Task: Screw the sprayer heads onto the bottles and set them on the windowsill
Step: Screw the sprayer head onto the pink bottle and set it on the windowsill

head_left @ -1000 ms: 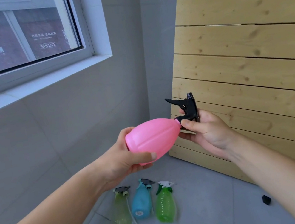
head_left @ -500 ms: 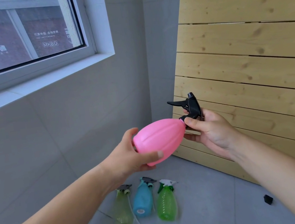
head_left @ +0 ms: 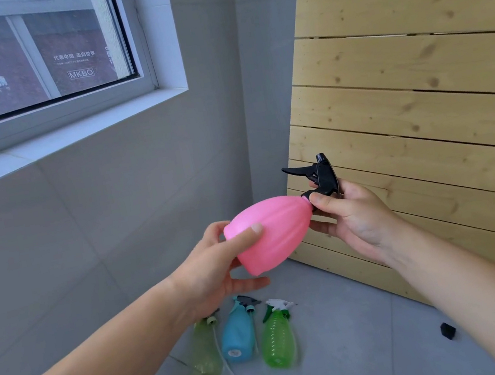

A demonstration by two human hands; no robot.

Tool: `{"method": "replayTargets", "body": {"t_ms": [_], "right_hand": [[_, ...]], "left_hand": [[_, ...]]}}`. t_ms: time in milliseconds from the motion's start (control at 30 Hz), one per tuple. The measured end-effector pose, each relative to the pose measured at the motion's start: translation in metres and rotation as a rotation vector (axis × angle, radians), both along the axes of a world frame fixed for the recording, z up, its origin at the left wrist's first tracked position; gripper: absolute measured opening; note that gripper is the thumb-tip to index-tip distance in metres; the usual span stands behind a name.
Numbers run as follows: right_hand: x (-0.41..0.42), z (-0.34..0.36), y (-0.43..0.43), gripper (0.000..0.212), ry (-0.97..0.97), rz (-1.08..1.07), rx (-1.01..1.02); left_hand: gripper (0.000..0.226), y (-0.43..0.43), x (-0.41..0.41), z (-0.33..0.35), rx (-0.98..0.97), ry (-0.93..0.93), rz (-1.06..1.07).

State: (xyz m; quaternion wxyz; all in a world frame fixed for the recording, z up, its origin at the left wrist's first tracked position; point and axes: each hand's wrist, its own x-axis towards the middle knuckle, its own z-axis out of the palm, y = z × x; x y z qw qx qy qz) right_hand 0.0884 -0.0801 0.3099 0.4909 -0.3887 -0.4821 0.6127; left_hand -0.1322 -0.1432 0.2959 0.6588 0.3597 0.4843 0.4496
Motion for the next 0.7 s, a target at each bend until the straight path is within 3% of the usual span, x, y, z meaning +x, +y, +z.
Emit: {"method": "replayTargets", "body": {"t_ms": [133, 267, 367, 467, 700], "right_hand": [[-0.0012, 0.0001, -0.0008, 0.013, -0.001, 0.018, 0.009], [-0.0034, 0.0017, -0.0008, 0.017, 0.014, 0.031, 0.025], [-0.0044, 0.001, -0.0011, 0.018, 0.014, 0.034, 0.031], [-0.0035, 0.0007, -0.0008, 0.018, 0.019, 0.023, 0.03], [-0.0019, -0.0001, 0.0017, 0.016, 0.081, 0.023, -0.028]], "left_hand": [[0.09, 0.0023, 0.0004, -0.0055, 0.093, 0.069, -0.029], [0.06, 0.0028, 0.0057, -0.0022, 0.152, -0.03, -0.11], [0.062, 0.0055, 0.0046, -0.0011, -0.089, -0.158, -0.007], [0.058, 0.003, 0.0044, 0.0025, -0.197, -0.107, -0.028], [0.091, 0.0003, 0.0024, -0.002, 0.169, 0.151, 0.046]]}}
